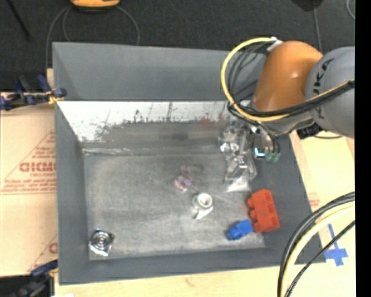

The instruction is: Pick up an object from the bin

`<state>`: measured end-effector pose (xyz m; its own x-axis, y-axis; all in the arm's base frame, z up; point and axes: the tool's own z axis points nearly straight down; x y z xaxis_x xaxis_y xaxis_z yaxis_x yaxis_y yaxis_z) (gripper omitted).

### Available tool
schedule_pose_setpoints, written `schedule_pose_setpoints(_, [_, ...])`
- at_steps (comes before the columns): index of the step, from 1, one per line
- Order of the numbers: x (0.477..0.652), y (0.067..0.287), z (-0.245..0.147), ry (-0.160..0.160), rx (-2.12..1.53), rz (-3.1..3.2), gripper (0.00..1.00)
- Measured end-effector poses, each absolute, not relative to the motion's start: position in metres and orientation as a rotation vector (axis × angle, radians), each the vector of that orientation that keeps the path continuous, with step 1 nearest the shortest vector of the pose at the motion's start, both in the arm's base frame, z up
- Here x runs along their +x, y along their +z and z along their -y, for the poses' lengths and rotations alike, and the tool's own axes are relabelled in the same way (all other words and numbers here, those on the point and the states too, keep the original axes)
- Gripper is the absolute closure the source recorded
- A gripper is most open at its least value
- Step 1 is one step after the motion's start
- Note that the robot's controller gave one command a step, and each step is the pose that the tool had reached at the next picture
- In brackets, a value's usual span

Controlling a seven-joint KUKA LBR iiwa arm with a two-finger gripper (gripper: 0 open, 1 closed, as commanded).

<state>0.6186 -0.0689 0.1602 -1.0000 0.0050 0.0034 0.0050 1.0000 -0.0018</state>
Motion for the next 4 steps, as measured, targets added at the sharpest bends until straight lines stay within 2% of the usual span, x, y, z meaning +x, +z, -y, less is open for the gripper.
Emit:
schedule_pose_setpoints(1, [0.628,0.104,0.017,0.003,0.471,3.119,0.0])
schedule_pose_setpoints(2, [0.648,0.114,-0.034,0.002,1.025,2.977,0.0])
schedule_pose_setpoints(3, [0.634,0.117,-0.032,0.002,1.789,2.585,0.0])
schedule_pose_setpoints(4, [0.628,0.078,-0.037,0.017,2.329,2.129,0.0])
